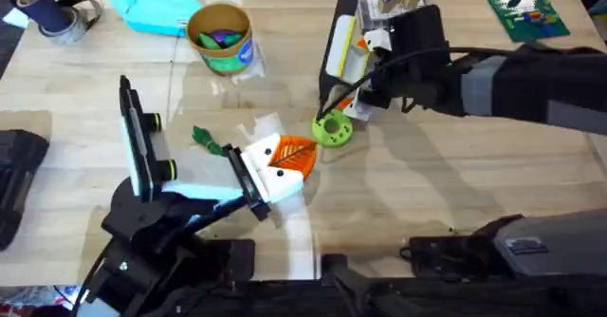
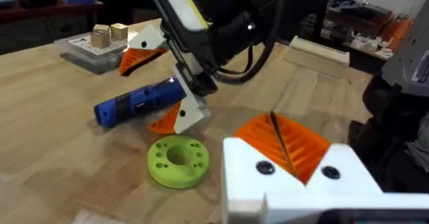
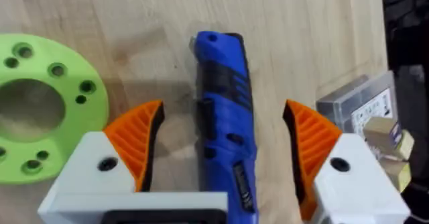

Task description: Pick up the gripper from the table and insert it into the empty holder that is missing its gripper. Then pick up a screw, insert it into the mounting hole, and use the screwdriver to tighten it. Finally, clean up the table by picking up the vegetable and placing it into the bucket.

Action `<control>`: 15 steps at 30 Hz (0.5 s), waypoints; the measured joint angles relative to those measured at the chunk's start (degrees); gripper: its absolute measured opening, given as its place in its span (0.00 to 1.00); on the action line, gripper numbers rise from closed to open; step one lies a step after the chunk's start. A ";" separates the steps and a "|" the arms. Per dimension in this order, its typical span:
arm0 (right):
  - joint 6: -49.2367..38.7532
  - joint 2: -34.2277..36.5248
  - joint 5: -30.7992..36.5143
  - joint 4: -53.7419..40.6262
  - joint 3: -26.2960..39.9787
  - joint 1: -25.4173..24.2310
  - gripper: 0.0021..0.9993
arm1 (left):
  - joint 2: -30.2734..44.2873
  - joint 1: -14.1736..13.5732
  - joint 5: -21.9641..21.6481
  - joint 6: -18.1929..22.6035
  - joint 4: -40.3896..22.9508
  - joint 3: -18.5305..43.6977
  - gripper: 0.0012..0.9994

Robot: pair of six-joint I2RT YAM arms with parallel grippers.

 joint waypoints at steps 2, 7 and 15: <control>2.07 -1.77 0.00 -1.74 0.00 0.06 1.00 | 0.00 0.00 0.00 0.02 0.01 0.00 0.01; 8.61 -8.42 0.06 -7.72 0.00 0.31 1.00 | 0.00 0.00 -0.04 0.00 0.05 0.00 0.01; 25.05 -22.42 -0.25 -17.22 0.00 1.32 1.00 | 0.00 0.00 -0.27 0.00 0.00 0.00 0.01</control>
